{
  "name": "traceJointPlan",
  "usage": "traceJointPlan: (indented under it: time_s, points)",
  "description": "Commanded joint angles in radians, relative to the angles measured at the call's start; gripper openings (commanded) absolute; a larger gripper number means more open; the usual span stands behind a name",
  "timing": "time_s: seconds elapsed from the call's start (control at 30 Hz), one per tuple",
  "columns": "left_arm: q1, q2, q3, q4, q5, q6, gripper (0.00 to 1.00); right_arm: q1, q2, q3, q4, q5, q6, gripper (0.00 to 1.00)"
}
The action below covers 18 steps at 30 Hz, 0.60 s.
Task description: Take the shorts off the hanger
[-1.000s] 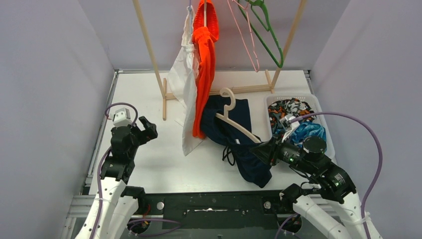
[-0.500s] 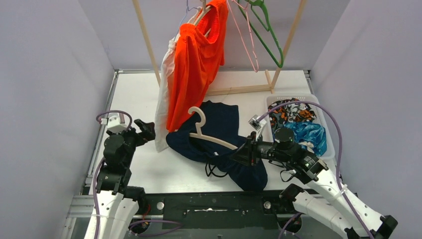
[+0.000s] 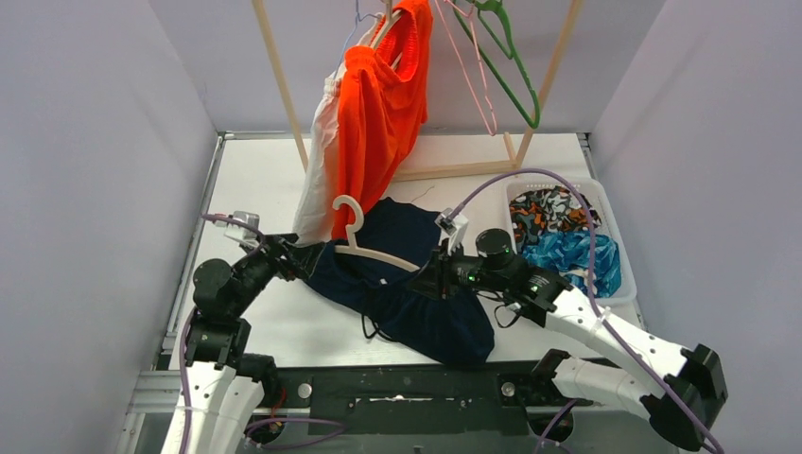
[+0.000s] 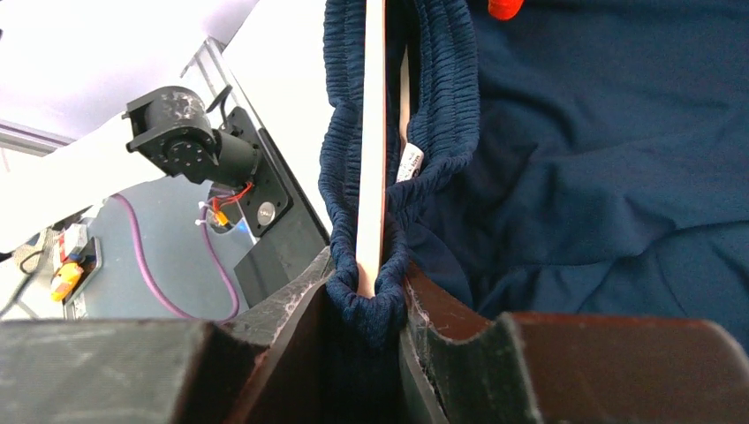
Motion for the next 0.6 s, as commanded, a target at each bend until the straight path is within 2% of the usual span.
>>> traceJointPlan:
  time_s: [0.0, 0.13, 0.23, 0.3, 0.4, 0.57]
  points:
    - [-0.003, 0.062, -0.008, 0.134, 0.239, -0.038, 0.78, 0.031, 0.074, 0.033, 0.214, -0.035, 0.018, 0.0]
    - [-0.006, 0.126, -0.018, 0.153, 0.295, -0.067, 0.67, 0.079, 0.116, 0.044, 0.266, -0.029, 0.008, 0.0]
    - [-0.01, 0.161, -0.026, 0.158, 0.304, -0.07, 0.63, 0.092, 0.146, 0.062, 0.263, -0.028, 0.002, 0.0]
    - [-0.012, 0.18, -0.019, 0.133, 0.303, -0.066, 0.55, 0.097, 0.16, 0.071, 0.264, -0.028, 0.0, 0.0]
    - [-0.014, 0.181, -0.011, 0.106, 0.284, -0.047, 0.48, 0.103, 0.17, 0.072, 0.28, -0.032, 0.0, 0.0]
    - [-0.029, 0.183, -0.03, 0.116, 0.26, -0.055, 0.45, 0.112, 0.177, 0.08, 0.306, -0.03, 0.018, 0.0]
